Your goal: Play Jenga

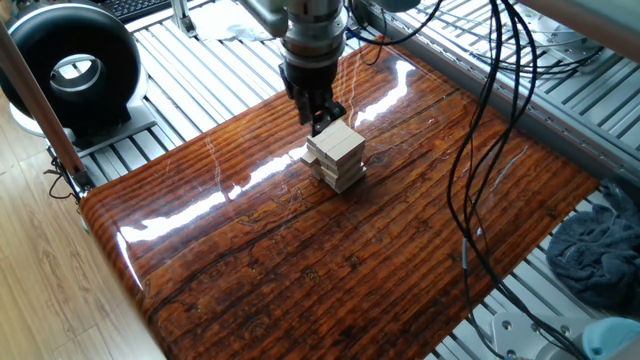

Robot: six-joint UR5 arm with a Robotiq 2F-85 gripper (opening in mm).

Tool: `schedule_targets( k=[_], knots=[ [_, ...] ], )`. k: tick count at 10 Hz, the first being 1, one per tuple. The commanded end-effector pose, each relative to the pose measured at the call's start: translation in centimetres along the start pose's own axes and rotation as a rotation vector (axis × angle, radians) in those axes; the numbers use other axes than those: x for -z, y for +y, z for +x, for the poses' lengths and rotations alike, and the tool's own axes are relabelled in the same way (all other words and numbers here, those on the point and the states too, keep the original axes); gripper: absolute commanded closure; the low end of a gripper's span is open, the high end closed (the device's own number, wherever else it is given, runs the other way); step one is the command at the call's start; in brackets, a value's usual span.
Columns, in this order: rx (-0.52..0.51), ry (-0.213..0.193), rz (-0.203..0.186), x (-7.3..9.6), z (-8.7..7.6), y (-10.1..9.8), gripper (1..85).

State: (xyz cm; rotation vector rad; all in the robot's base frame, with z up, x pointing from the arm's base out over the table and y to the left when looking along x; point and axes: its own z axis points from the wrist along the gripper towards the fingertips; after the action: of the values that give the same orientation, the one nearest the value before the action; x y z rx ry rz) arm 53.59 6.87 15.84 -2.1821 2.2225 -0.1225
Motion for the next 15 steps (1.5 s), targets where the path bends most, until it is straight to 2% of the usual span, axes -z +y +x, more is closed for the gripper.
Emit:
schedule_targets(
  k=[1, 3, 5, 9, 11, 15],
  knots=[
    [0.091, -0.026, -0.011, -0.5, -0.5, -0.9, 48.0],
    [0.124, -0.011, -0.029, -1.0, 0.0, -1.1, 45.0],
    [0.094, -0.002, -0.029, -1.4, 0.5, -1.1, 44.7],
    [0.093, -0.016, -0.022, -2.9, 0.5, -1.3, 44.7],
    [0.086, -0.04, -0.028, -3.2, 0.3, -1.2, 44.7],
    [0.101, -0.058, -0.046, -3.9, 0.3, -1.4, 44.7]
  ],
)
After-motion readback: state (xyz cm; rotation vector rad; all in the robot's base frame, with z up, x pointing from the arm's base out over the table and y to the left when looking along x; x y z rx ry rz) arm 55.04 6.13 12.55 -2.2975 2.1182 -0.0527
